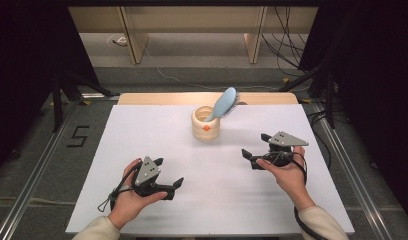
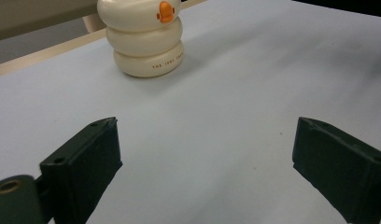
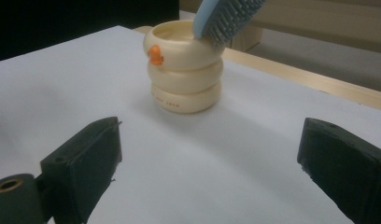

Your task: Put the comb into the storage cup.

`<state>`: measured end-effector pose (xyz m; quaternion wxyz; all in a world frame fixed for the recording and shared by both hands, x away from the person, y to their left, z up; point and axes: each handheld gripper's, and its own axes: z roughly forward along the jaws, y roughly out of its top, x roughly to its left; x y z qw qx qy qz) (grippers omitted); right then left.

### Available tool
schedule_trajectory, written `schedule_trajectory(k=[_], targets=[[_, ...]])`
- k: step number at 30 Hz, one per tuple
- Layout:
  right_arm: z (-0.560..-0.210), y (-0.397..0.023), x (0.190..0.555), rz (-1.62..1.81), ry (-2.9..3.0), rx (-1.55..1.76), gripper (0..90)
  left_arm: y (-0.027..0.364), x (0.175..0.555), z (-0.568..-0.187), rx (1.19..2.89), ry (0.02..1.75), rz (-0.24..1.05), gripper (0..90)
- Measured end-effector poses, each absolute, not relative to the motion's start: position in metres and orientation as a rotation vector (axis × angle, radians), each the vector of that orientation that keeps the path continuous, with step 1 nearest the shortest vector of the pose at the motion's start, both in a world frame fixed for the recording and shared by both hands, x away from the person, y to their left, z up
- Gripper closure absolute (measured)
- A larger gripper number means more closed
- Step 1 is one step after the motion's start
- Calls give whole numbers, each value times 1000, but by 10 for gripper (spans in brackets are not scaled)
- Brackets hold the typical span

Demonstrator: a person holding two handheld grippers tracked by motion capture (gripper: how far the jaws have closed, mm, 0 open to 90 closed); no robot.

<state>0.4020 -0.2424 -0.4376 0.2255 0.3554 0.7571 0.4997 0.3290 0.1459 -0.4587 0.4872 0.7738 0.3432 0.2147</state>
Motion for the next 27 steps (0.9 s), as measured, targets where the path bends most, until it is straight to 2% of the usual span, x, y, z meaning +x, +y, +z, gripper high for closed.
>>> schedule_trajectory(k=[27], targets=[[-450,-253,364,1385,2139,925,75,147,329,-459,1889,836,523,71]])
